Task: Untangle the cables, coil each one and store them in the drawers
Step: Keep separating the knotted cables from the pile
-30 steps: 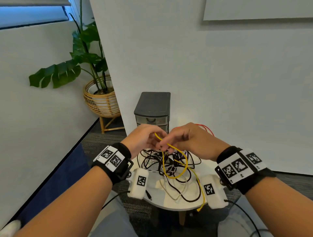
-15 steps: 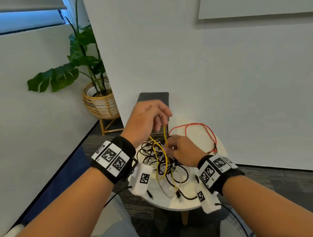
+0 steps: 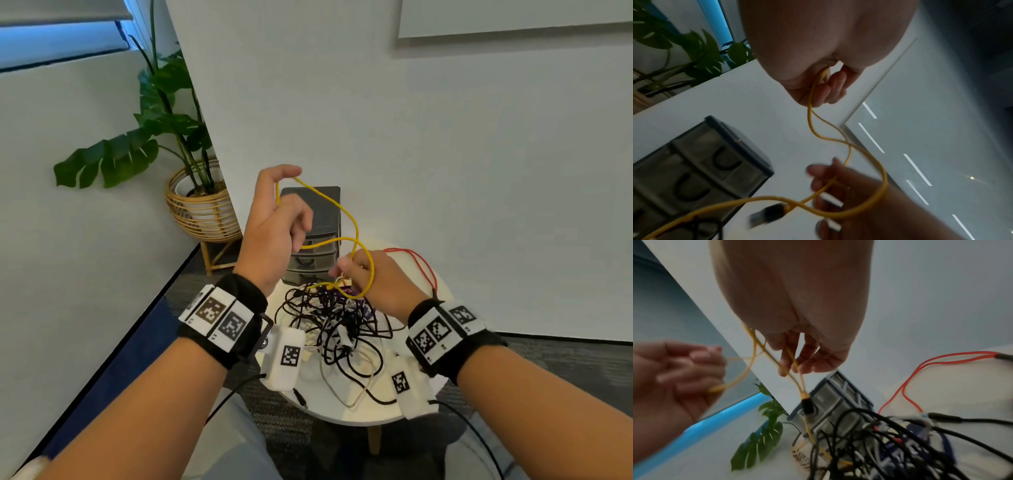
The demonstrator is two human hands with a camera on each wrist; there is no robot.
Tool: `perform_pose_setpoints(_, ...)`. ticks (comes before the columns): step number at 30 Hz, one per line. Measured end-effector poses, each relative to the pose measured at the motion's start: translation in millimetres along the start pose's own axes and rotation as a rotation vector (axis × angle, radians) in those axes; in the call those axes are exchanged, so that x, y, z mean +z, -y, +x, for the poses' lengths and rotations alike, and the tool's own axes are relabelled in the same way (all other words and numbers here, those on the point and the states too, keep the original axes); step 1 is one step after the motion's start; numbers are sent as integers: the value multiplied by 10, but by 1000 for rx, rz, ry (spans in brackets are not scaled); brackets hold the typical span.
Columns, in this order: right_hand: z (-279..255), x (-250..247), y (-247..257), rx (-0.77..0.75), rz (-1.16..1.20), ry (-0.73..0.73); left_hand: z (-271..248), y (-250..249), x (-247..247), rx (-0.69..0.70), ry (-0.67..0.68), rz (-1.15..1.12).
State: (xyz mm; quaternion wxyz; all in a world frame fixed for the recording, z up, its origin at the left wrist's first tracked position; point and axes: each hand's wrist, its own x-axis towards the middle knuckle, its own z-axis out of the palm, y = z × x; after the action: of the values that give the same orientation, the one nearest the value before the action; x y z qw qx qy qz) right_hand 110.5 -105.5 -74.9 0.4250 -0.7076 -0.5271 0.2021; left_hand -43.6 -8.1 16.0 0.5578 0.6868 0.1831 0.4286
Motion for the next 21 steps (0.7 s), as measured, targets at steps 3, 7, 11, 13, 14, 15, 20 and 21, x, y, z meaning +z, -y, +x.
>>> perform_pose_setpoints(3,75,-124,149,95,259,-130,-53,145,-5,-100,-68,-16)
perform_pose_setpoints(7,141,-307,356,159,479,-270,-76,361,-65,-238,-68,5)
perform_pose_setpoints(11,143,-453,549,167,656,-264,-63,569,-103,-324,65,108)
perform_pose_setpoints(13,150,-499,582,153,699,-249,-72,626,-118,-346,107,156)
perform_pose_setpoints(14,152,-517,573,152,672,-238,-78,646,-130,-352,114,175)
perform_pose_setpoints(15,151,-523,550,160,632,-219,-82,673,-146,-359,114,191)
perform_pose_setpoints(20,91,-431,221,362,471,-75,-103,859,-250,-430,57,292)
perform_pose_setpoints(21,61,-402,150,410,441,-39,-111,904,-269,-449,56,322)
